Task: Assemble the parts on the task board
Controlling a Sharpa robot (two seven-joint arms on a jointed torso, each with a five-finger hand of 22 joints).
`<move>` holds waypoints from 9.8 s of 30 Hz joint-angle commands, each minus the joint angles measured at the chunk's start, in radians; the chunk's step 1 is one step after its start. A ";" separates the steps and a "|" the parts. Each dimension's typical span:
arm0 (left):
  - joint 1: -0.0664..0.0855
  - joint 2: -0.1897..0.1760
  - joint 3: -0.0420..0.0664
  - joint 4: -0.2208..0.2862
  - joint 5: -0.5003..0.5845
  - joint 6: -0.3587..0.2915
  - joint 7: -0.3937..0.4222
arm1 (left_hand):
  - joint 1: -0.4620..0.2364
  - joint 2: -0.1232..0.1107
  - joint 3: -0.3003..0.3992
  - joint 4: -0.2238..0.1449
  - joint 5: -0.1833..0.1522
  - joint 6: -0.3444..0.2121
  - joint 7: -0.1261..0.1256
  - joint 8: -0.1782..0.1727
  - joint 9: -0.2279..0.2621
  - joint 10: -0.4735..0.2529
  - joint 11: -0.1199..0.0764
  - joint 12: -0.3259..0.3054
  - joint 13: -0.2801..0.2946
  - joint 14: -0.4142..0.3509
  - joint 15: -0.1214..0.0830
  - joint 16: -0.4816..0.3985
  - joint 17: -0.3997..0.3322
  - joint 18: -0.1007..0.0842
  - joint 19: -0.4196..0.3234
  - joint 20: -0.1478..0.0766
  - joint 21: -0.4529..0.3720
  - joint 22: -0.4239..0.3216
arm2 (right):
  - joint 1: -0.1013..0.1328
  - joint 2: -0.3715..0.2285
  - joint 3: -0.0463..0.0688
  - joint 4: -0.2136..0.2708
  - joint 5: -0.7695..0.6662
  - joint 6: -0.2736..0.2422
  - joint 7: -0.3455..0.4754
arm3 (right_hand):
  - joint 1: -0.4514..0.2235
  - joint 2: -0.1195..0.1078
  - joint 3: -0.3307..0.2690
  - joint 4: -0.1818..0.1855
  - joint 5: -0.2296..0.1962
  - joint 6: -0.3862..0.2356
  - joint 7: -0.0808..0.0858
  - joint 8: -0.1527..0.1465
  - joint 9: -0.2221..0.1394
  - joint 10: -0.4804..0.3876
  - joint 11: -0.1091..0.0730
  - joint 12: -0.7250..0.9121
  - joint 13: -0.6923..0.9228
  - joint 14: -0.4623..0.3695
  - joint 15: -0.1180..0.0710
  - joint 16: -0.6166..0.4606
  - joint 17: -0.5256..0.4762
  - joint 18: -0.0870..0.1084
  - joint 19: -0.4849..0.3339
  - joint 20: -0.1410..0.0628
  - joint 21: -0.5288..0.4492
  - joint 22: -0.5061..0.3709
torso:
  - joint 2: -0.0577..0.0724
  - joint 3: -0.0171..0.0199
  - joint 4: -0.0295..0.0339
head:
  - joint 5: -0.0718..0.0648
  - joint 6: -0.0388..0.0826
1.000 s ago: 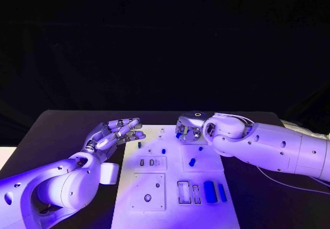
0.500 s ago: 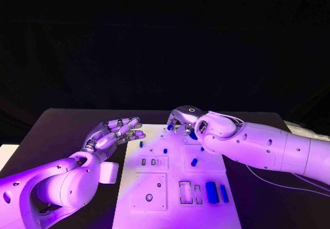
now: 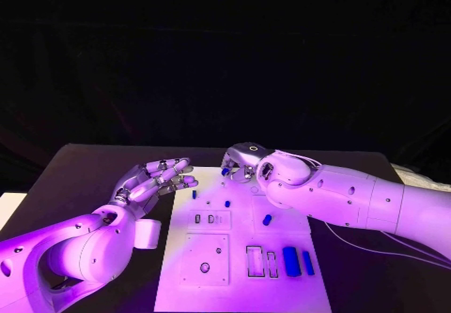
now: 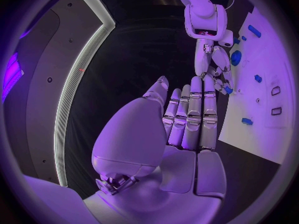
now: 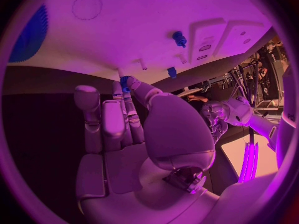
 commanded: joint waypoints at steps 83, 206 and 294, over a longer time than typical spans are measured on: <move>0.003 -0.005 0.001 -0.010 0.006 0.037 -0.008 | 0.005 0.006 0.010 -0.005 0.000 0.002 0.001 -0.005 0.000 0.003 0.002 -0.007 0.000 -0.006 0.002 -0.009 0.005 0.011 -0.003 0.001 -0.002 -0.002 | 0.006 -0.309 0.017 0.165 0.280 0.081 -0.112 | -0.004 -0.081 -0.361 0.166 0.155 -0.175 0.013 0.021 -0.005 0.239 -0.022 1.271 1.250 0.087 0.000 0.303 0.449 -0.084 0.162 -0.003 0.272 0.410 | 0.007 0.0039 -0.0246 | -0.016 0.007; 0.003 -0.002 0.000 -0.018 0.008 0.046 -0.023 | 0.007 0.009 0.017 -0.007 0.000 0.004 0.000 -0.007 0.000 0.006 0.001 -0.011 -0.001 -0.005 0.001 -0.013 0.009 0.011 -0.003 0.000 -0.002 -0.003 | -0.063 -0.044 0.013 0.145 0.046 0.019 -0.130 | -0.064 -0.075 -0.372 0.277 0.158 -0.185 0.021 0.011 -0.002 0.222 -0.012 1.219 1.273 0.091 0.010 0.318 0.481 -0.096 0.188 0.009 0.305 0.477 | 0.008 0.0044 -0.0260 | 0.012 -0.014; -0.001 0.011 0.000 -0.083 0.001 0.081 -0.042 | 0.006 0.007 0.021 -0.008 -0.001 0.002 0.002 -0.010 0.000 0.004 0.003 -0.016 -0.001 -0.006 0.002 -0.017 0.012 0.011 -0.004 0.000 -0.003 -0.004 | -0.066 -0.408 0.009 0.083 0.465 0.078 0.312 | 0.110 -0.037 -0.341 0.113 0.123 -0.110 0.007 0.022 0.000 0.239 -0.027 1.237 1.303 0.097 -0.002 0.330 0.510 -0.106 0.213 -0.001 0.330 0.528 | 0.004 0.0323 -0.0630 | 0.013 -0.010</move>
